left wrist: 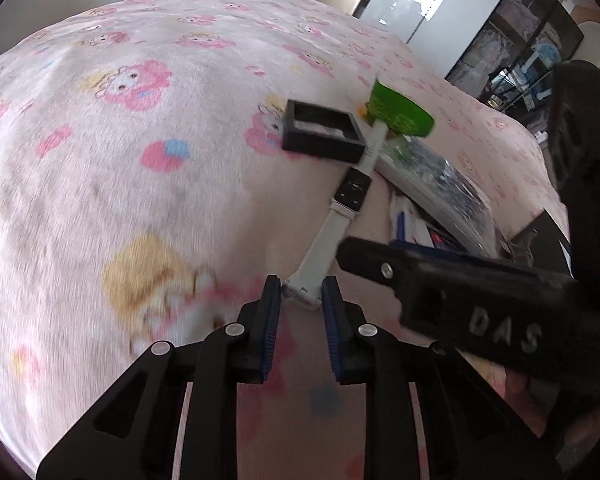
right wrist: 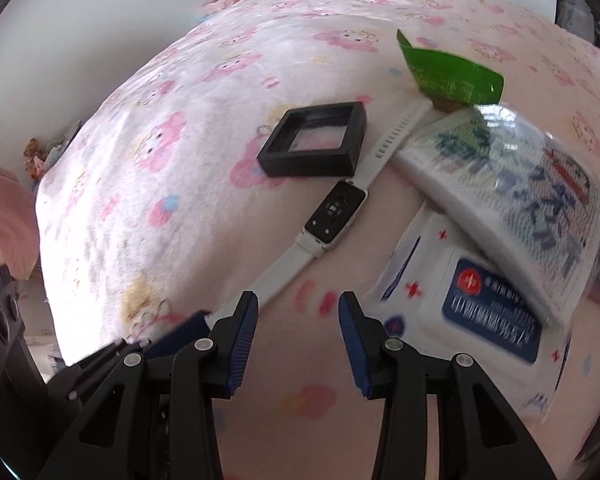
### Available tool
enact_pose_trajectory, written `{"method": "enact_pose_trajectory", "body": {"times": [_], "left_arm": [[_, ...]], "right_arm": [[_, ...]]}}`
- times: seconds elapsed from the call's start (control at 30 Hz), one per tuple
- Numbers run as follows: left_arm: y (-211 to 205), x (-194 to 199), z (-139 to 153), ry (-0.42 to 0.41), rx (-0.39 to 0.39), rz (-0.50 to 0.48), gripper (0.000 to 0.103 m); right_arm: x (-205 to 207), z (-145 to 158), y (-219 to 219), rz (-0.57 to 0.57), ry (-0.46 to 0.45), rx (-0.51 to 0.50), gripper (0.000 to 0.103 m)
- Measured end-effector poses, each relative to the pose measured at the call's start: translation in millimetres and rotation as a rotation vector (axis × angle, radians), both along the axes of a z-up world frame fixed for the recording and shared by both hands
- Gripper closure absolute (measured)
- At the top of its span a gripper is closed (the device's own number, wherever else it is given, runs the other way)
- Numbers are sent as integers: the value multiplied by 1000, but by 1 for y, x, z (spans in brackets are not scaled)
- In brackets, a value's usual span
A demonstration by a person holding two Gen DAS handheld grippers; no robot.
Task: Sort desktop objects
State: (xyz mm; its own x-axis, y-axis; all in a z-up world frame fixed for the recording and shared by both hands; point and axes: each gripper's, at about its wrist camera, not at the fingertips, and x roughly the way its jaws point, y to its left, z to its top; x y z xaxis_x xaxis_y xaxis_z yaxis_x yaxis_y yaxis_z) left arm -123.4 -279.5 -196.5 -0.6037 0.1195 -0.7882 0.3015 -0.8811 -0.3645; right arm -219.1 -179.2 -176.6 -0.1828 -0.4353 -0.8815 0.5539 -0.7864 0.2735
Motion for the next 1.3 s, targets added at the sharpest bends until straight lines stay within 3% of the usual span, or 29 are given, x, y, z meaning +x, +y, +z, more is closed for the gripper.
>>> {"method": "enact_pose_trajectory", "body": {"times": [0.4, 0.87, 1.13, 1.3], "left_arm": [[51, 38, 4, -12, 43, -136, 83], [159, 68, 9, -41, 69, -357, 82], [198, 79, 10, -59, 56, -467, 82], [194, 82, 13, -56, 26, -462, 80]], "right_arm": [[60, 9, 64, -28, -30, 17, 64], [105, 31, 174, -186, -42, -4, 64], [115, 21, 184, -216, -63, -15, 64], [115, 5, 186, -235, -83, 4, 64]]}}
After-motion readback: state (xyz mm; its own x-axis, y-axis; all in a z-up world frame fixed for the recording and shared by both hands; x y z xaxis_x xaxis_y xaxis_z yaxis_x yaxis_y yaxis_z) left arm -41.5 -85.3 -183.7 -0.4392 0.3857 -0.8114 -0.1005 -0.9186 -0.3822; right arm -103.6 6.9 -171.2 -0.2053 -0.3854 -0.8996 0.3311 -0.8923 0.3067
